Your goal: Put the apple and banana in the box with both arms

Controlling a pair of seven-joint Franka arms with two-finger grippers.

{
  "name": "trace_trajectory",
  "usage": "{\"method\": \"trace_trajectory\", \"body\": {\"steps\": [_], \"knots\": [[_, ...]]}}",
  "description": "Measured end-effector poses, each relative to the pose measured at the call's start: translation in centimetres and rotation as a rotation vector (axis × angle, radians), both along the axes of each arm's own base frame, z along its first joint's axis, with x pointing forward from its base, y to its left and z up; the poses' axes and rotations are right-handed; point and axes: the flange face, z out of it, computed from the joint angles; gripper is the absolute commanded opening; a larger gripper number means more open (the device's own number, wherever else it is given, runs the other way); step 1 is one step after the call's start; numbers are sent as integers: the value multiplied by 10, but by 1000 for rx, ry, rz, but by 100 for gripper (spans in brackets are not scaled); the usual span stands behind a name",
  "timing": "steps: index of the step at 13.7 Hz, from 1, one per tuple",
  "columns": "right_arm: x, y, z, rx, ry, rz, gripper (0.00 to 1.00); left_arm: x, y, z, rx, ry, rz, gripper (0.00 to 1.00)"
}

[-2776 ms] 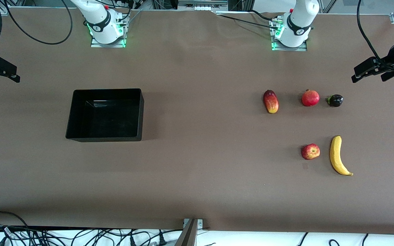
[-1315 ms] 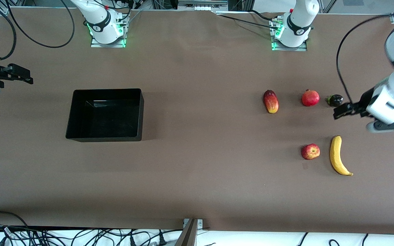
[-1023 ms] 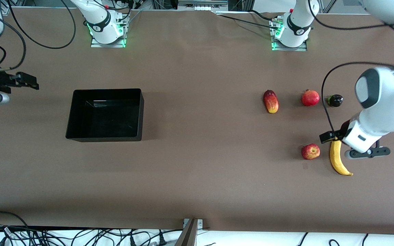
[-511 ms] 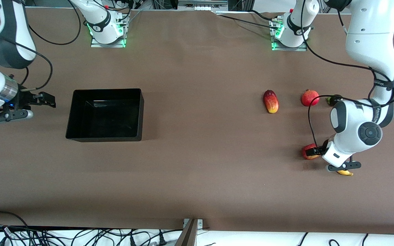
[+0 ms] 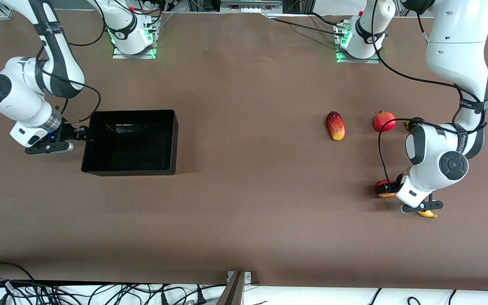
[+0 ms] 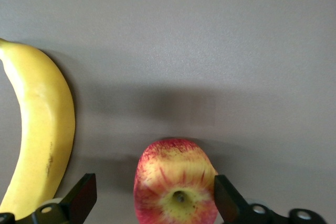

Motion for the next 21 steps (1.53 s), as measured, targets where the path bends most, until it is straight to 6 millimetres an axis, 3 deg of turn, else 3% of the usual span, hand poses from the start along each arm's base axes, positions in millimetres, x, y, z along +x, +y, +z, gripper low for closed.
{"method": "trace_trajectory", "body": {"steps": [1, 4, 5, 8, 11, 15, 17, 20, 21], "knots": [[-3, 0, -10, 2, 8, -5, 69, 0, 0, 2, -1, -3, 0, 100], [-7, 1, -30, 7, 42, -9, 14, -2, 0, 0, -2, 1, 2, 100], [-9, 1, -35, 8, 53, -9, 0, -2, 1, -1, -2, 1, 4, 100], [-13, 1, -46, 11, 75, -9, 0, -3, 5, -1, -2, -3, 10, 100], [-11, 2, -44, 12, 65, -10, 0, -6, 6, -12, -1, -23, 14, 100], [4, 7, -22, 9, 37, 4, 0, -13, 3, -26, -5, -21, 30, 100], [25, 22, 11, 11, 64, 31, 0, -13, 0, -27, -8, -21, 38, 80], [48, 72, 68, 11, 117, 24, 0, -14, -6, -28, -14, -18, 48, 53], [50, 93, 77, 9, 115, 13, 0, -14, -6, -28, -14, -18, 52, 30]]}}
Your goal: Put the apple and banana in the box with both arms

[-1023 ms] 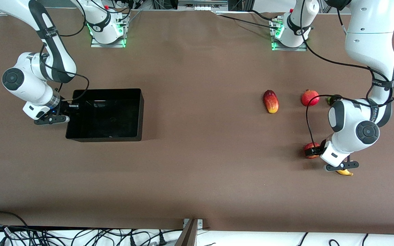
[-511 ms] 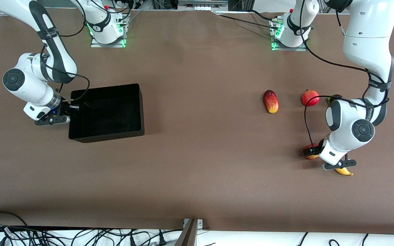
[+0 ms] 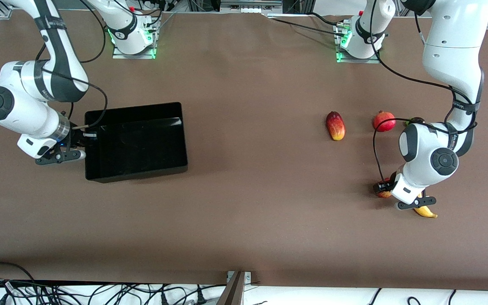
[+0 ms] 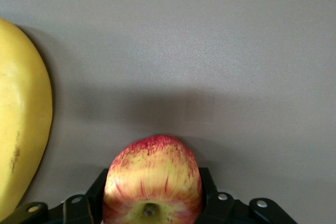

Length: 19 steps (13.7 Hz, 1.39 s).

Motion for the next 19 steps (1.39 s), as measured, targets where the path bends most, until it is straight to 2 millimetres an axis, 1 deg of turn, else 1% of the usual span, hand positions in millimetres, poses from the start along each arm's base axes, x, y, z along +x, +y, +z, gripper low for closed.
{"method": "trace_trajectory", "body": {"steps": [1, 2, 4, 6, 7, 8, 9, 10, 11, 12, 13, 15, 16, 17, 18, 19], "knots": [[0, 23, 4, -3, -4, -8, 0, 0, 0, 0, 0, -1, 5, 10], [-4, 51, 4, -6, -5, -24, 0, 0, 0, 0, 0, -2, 8, 0], [-18, 120, 0, -18, -5, -77, 0, -1, 0, 0, -1, -4, 10, 0], [-45, 202, -8, -31, -4, -135, 0, -1, 0, 0, -1, -4, 11, 0], [-56, 237, -12, -33, -8, -160, 0, -1, 0, 0, -2, -3, 11, 0], [-63, 267, -13, -30, -16, -172, 0, -2, -2, 1, -4, 2, 10, 0], [-68, 293, -15, -23, -22, -169, 0, -3, -6, 3, -9, 18, 8, 0], [-72, 315, -19, -18, -24, -157, 0, -5, -10, 9, -14, 39, 7, 0], [-75, 337, -27, -9, -28, -149, 0, -7, -16, 20, -20, 62, 9, 0], [-76, 355, -38, 4, -35, -157, 0, -9, -23, 39, -25, 82, 12, 0], [-75, 371, -49, 20, -45, -177, 0, -11, -32, 62, -29, 97, 15, 0], [-73, 400, -73, 47, -58, -202, 0, -19, -56, 117, -35, 115, 24, 0], [-76, 413, -84, 55, -59, -205, 0, -26, -72, 143, -36, 125, 30, 0], [-79, 425, -93, 65, -62, -209, 0, -34, -91, 165, -39, 135, 37, 0], [-81, 433, -100, 83, -73, -215, 0, -42, -115, 179, -48, 143, 47, 0], [-81, 439, -103, 104, -88, -217, 0, -50, -142, 187, -55, 146, 56, 0]]}}
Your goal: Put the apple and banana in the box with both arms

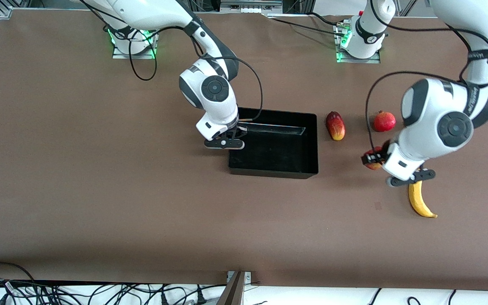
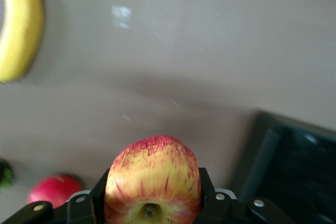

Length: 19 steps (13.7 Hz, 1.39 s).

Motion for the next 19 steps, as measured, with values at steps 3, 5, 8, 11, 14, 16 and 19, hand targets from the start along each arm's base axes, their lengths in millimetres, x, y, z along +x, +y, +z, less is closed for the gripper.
{"method": "trace_trajectory", "body": {"steps": [3, 5, 8, 11, 14, 16, 19], "knots": [[3, 4, -4, 24, -21, -12, 53, -28, -91, -7, 2, 28, 26, 0], [4, 5, -2, 29, -27, -16, 100, -48, -139, -25, -1, 66, 29, 0], [29, -12, 20, 30, -73, -54, 100, -63, -178, -59, 23, 87, 51, 0], [59, -57, 60, -3, -68, -115, 100, -69, -207, -87, -2, 67, 90, 0], [83, -121, 114, 58, 45, -91, 100, -83, -239, -110, -11, 50, 122, 0], [99, -180, 150, 62, 70, -50, 100, -96, -258, -125, -14, 65, 115, 0], [112, -268, 194, 18, 89, 9, 100, -118, -283, -147, -3, 91, 86, 0]]}}
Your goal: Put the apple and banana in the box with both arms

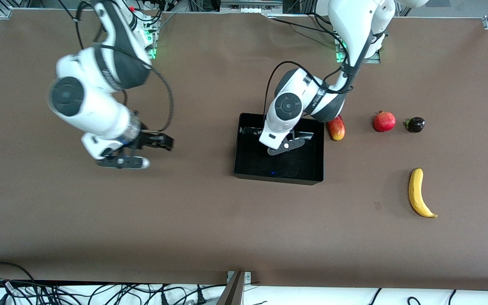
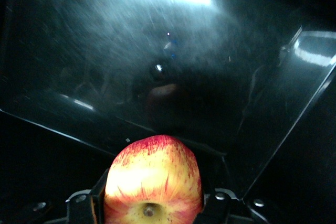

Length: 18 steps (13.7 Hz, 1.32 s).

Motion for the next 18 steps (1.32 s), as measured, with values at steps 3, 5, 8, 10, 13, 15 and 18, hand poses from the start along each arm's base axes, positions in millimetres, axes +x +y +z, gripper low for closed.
{"method": "trace_trajectory", "body": {"steps": [3, 5, 8, 10, 13, 15, 18], "knots": [[6, -72, 46, -22, 18, 77, 100, -8, -8, -19, 4, 6, 6, 0], [6, -102, 63, -37, 34, 113, 100, -9, -9, -37, 6, -1, 18, 0], [8, -137, 75, -93, 36, 136, 100, -8, -10, -39, 5, -5, 21, 96], [7, -171, 92, -105, 40, 150, 100, -10, -10, -42, 8, -1, 20, 100], [-8, -203, 111, -105, 90, 162, 100, -12, -6, -52, 29, 27, 19, 100], [-9, -201, 120, -96, 63, 171, 100, 2, 2, -25, 44, 60, 30, 100], [-13, -206, 122, -99, 48, 195, 100, 45, 45, 53, 37, 96, 43, 100]]}}
